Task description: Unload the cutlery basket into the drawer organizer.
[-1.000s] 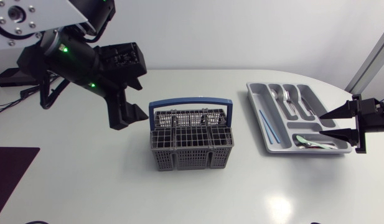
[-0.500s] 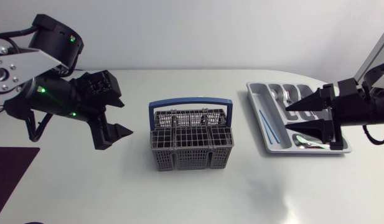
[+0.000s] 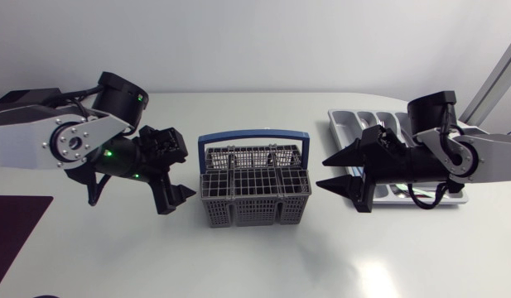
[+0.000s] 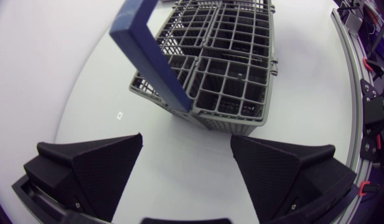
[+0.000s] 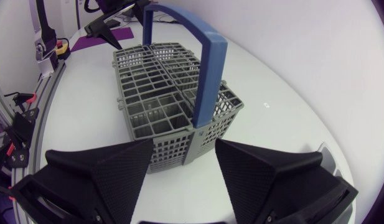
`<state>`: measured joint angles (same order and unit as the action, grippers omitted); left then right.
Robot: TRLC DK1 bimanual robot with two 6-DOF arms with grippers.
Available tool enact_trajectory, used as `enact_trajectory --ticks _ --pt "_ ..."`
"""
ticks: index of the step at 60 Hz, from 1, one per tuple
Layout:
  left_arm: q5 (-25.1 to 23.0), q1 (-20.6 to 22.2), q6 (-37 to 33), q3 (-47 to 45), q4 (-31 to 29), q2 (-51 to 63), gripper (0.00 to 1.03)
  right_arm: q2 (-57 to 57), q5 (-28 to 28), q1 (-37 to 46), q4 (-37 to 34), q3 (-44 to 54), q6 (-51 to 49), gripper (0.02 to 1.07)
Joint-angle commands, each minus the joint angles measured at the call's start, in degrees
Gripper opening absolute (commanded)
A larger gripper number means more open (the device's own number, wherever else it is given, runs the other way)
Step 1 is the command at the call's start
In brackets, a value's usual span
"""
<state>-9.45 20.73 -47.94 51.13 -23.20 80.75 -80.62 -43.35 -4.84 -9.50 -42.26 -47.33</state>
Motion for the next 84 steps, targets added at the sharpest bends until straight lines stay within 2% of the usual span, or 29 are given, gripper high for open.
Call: enact_trajectory --ticks 1,20,60,78,84 --pt "-0.83 0.71 1.27 0.55 1.14 2.57 0.98 -2.26 0.99 -0.96 1.32 0.86 3.12 0.75" --pt "-0.83 0.54 2.5 3.01 3.95 6.35 0.98 -4.55 4.42 -4.91 6.77 1.39 7.78 0.75" --pt "-0.83 0.36 3.03 8.46 5.8 12.06 0.98 -5.25 6.7 -6.94 8.27 1.83 9.19 0.75" --pt "-1.01 -3.42 3.82 6.26 5.8 6.7 0.98 -0.77 6.88 -4.04 8.09 3.24 8.75 0.78" --pt "-1.97 -4.82 5.23 5.12 5.71 3.54 0.98 2.31 6.79 -2.89 8.0 4.03 9.19 0.82"
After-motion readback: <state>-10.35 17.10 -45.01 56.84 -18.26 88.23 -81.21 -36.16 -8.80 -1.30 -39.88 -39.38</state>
